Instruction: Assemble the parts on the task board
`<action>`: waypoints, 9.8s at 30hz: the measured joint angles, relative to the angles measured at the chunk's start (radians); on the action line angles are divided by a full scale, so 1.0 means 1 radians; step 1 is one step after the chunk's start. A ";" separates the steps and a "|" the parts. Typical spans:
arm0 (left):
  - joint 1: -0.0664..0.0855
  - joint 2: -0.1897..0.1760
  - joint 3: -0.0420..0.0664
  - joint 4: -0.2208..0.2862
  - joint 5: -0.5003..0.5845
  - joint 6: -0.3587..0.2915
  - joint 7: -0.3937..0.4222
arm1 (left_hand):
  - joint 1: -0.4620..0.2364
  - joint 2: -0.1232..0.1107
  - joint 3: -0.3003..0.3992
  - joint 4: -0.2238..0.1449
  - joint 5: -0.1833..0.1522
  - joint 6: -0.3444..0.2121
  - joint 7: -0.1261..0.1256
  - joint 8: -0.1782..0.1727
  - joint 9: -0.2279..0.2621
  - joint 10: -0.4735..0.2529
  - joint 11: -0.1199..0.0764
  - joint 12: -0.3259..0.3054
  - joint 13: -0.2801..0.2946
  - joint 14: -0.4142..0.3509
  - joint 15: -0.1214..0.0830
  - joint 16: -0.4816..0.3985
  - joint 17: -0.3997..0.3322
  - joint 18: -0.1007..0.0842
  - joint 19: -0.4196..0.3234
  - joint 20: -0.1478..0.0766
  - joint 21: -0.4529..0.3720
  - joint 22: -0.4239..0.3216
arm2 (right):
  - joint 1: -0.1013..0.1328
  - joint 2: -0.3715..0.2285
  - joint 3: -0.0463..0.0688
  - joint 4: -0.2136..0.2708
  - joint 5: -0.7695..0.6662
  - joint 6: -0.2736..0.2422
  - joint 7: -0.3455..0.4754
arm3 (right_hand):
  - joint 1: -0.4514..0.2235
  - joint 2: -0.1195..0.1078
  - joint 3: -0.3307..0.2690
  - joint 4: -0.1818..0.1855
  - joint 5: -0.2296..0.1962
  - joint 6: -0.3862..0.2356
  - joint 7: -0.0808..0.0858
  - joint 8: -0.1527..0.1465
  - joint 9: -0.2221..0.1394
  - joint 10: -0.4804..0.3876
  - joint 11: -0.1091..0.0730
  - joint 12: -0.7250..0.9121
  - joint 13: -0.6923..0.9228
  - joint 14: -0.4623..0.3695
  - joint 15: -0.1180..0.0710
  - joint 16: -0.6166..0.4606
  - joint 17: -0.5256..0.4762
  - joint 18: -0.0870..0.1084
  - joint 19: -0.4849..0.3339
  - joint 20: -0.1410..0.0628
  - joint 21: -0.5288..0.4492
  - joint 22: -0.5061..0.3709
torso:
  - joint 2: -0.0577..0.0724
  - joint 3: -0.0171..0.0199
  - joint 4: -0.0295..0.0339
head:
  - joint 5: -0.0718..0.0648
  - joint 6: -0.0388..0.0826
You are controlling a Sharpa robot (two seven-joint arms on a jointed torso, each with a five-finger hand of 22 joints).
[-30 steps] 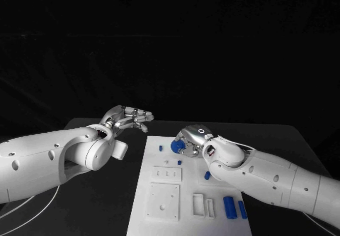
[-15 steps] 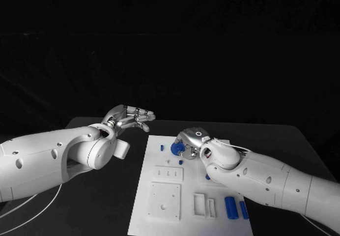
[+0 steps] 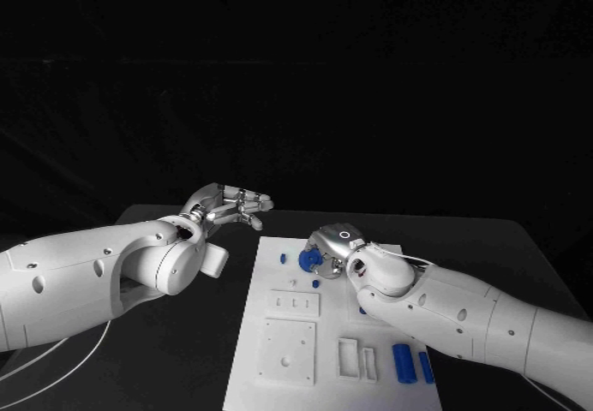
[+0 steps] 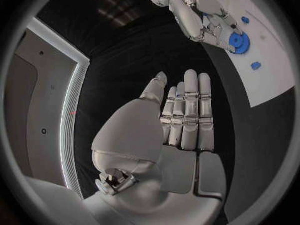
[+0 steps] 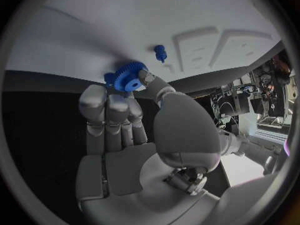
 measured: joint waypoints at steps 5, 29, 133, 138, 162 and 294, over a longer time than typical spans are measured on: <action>0.000 0.000 0.000 -0.001 0.000 0.000 0.000 | 0.000 0.000 0.000 0.000 0.000 0.000 0.000 0.000 0.000 0.000 0.000 0.000 0.000 0.000 0.000 0.000 0.000 0.000 0.000 0.000 0.000 0.000 | 0.000 0.004 -0.001 -0.008 -0.001 -0.003 0.000 | -0.003 -0.003 0.003 0.003 -0.005 0.004 0.000 0.000 0.000 0.000 0.003 -0.005 -0.005 0.000 0.000 0.000 -0.002 0.000 0.000 0.000 0.000 0.001 | 0.000 0.0005 0.0000 | 0.000 0.001; 0.000 0.002 0.000 -0.004 0.000 0.002 -0.001 | 0.000 0.000 0.003 0.003 0.000 0.000 0.000 0.000 0.000 0.000 0.000 0.000 0.000 0.000 0.000 0.000 -0.001 0.000 0.000 0.000 -0.006 0.003 | 0.000 0.003 -0.003 -0.020 0.029 -0.010 0.005 | 0.008 -0.026 -0.101 0.043 0.020 -0.172 0.021 0.005 0.001 -0.025 0.010 -0.052 -0.056 0.000 0.000 -0.014 -0.007 0.000 0.000 0.000 -0.008 0.001 | -0.001 0.0009 -0.0013 | 0.005 0.003; 0.000 -0.008 -0.001 -0.007 0.000 0.002 -0.007 | -0.004 -0.004 0.011 0.018 0.000 -0.013 0.005 0.000 0.000 -0.011 0.004 0.000 0.000 0.000 0.000 0.000 -0.002 0.000 0.004 0.004 -0.018 0.009 | 0.000 -0.058 0.003 0.017 0.196 0.028 0.027 | -0.183 0.031 0.446 -0.104 0.353 -0.163 0.011 -0.001 0.002 -0.057 -0.016 -0.056 -0.054 -0.008 -0.026 -0.028 0.016 0.000 0.001 -0.021 0.062 0.000 | 0.000 -0.0012 0.0007 | -0.014 -0.013; 0.000 -0.007 -0.001 -0.009 0.000 0.002 -0.007 | -0.004 -0.004 0.015 0.021 0.000 -0.013 0.005 0.000 0.000 -0.011 0.004 0.000 0.000 0.000 0.000 0.000 -0.002 0.000 0.004 0.004 -0.018 0.010 | 0.000 -0.044 0.003 0.006 0.195 0.032 0.025 | -0.183 0.031 0.446 -0.104 0.353 -0.234 0.001 -0.001 0.000 -0.048 -0.028 -0.060 -0.055 -0.008 -0.029 -0.028 0.016 0.000 0.000 -0.025 0.062 0.000 | 0.000 -0.0009 0.0012 | -0.014 -0.012; 0.000 -0.004 -0.001 -0.012 0.000 0.003 -0.009 | -0.004 -0.004 0.015 0.021 0.000 -0.013 0.005 0.000 0.000 -0.011 0.004 0.000 0.000 0.000 0.000 0.000 -0.002 0.000 0.004 0.004 -0.022 0.012 | 0.002 -0.027 0.003 -0.013 0.192 0.066 0.026 | -0.188 0.036 0.448 -0.106 0.348 -0.186 0.002 -0.002 0.000 -0.049 -0.027 -0.060 -0.053 -0.008 -0.029 -0.032 0.017 0.000 -0.004 -0.029 0.058 0.000 | -0.001 -0.0005 -0.0008 | -0.012 -0.014; -0.022 -0.001 -0.002 -0.055 -0.005 0.035 -0.010 | -0.012 -0.004 0.031 -0.018 0.000 -0.007 -0.001 0.000 0.000 0.015 -0.005 0.000 0.000 -0.011 0.003 -0.026 -0.013 0.000 0.004 0.004 -0.049 0.034 | -0.077 -0.276 0.096 -0.082 0.590 0.058 0.385 | -0.037 0.128 -0.095 -0.105 0.132 0.028 0.004 -0.002 0.001 -0.050 0.010 -0.038 -0.050 -0.003 -0.002 -0.027 0.038 -0.008 -0.002 0.002 0.000 0.000 | -0.002 0.0225 -0.0369 | -0.058 -0.021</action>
